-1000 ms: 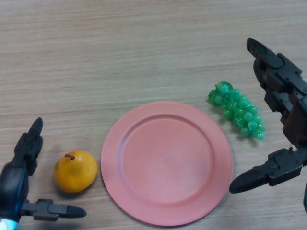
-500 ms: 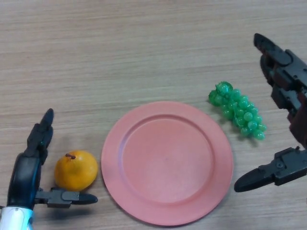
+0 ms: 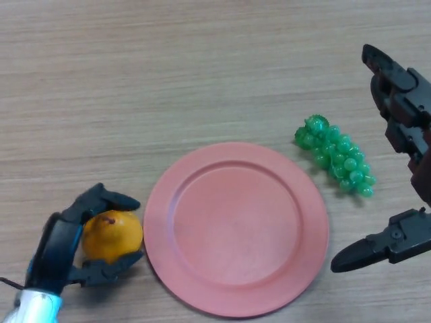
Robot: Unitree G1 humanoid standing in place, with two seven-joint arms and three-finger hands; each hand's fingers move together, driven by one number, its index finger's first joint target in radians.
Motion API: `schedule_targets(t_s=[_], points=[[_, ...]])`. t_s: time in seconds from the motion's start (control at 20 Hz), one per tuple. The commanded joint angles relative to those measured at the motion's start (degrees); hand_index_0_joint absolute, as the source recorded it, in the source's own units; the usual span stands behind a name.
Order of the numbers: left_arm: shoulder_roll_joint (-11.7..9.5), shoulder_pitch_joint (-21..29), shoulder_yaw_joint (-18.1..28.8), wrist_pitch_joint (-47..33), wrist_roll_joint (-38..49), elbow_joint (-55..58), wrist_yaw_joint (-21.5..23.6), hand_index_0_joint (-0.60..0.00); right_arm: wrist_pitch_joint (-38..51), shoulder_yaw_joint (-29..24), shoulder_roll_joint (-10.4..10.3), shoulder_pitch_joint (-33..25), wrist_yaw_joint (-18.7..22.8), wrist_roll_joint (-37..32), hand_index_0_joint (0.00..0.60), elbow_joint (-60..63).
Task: Pick up the yellow pear and place it on the plate
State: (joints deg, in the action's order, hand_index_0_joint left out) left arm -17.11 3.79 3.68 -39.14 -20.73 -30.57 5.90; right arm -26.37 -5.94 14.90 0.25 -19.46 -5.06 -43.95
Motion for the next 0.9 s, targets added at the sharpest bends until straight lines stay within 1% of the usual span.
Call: schedule_targets(t_s=[0.05, 0.1, 0.15, 0.2, 0.25, 0.3, 0.35, 0.4, 0.45, 0.5, 0.55, 0.6, 0.65, 0.7, 0.8, 0.85, 0.9], points=[[-3.60, -1.63, 5.95, -4.84, 2.11, 8.42, 4.93, -0.600, 3.23, -3.32, 1.09, -1.33, -0.04, -2.34, 0.000, -4.52], [-3.41, -2.96, 7.82, -4.31, 4.72, 12.66, 4.43, -0.600, 3.04, -3.59, 1.11, -1.40, 0.07, -2.69, 0.000, -4.80], [-3.08, -3.87, 8.76, -3.62, 5.75, 15.61, 3.72, -0.600, 3.39, -3.51, 1.18, -1.40, 0.17, -2.34, 0.000, -4.73], [-2.53, -5.10, 9.59, -1.56, 6.27, 20.84, 1.87, -0.600, 3.10, -3.59, 1.17, -1.62, 0.42, -2.47, 0.000, -5.01], [-1.95, -5.39, 9.67, -1.56, 6.07, 23.35, 1.14, -0.600, 3.25, -3.66, 1.13, -1.58, 0.54, -2.64, 0.000, -5.08], [-0.81, -5.82, 8.36, 0.60, 6.55, 28.21, -1.62, -0.600, 4.12, -3.76, 1.13, -1.43, 0.65, -2.45, 0.000, -4.97], [-0.22, -5.47, 7.19, -0.03, 5.71, 30.07, -2.72, -0.600, 4.26, -3.80, 1.22, -1.46, 0.56, -2.29, 0.000, -4.99], [1.02, -4.99, 4.44, 2.39, 4.82, 32.95, -4.83, -0.600, 4.19, -3.95, 1.19, -1.44, 0.57, -2.39, 0.000, -5.13], [1.57, -4.42, 2.14, 3.77, 4.60, 33.72, -6.77, -0.600, 4.34, -4.04, 1.16, -1.39, 0.66, -2.44, 0.000, -5.18], [2.74, -3.55, -1.40, 7.81, 6.36, 35.20, -9.89, -0.600, 4.61, -4.22, 1.13, -1.06, 0.57, -2.45, 0.000, -5.32], [3.54, -2.61, -3.32, 9.69, 7.72, 35.48, -10.95, -0.600, 4.67, -4.60, 1.09, -0.84, 0.47, -2.75, 0.000, -5.37], [4.97, -1.05, -6.33, 12.35, 10.52, 34.76, -12.20, -0.600, 4.31, -5.64, 1.11, -0.41, 0.30, -3.50, 0.000, -5.94], [5.49, 0.02, -7.83, 13.41, 12.25, 33.70, -12.69, -0.600, 4.46, -6.12, 1.17, -0.20, 0.23, -3.55, 0.000, -5.99], [5.91, 1.92, -10.29, 14.84, 15.71, 31.33, -12.41, -0.600, 4.72, -6.65, 1.01, 0.40, 0.25, -3.59, 0.000, -6.05], [6.14, 5.10, -12.77, 14.30, 18.21, 25.82, -11.23, -0.600, 4.77, -7.66, 1.11, 0.86, 0.01, -3.63, 0.000, -6.43], [6.17, 6.13, -13.19, 14.35, 19.87, 24.28, -10.76, -0.600, 4.78, -8.06, 1.11, 0.99, -0.17, -3.58, 0.000, -6.56], [6.20, 7.65, -13.77, 15.60, 24.97, 22.52, -9.69, -0.600, 5.40, -8.30, 0.80, 1.47, -0.11, -3.38, 0.000, -6.43]])
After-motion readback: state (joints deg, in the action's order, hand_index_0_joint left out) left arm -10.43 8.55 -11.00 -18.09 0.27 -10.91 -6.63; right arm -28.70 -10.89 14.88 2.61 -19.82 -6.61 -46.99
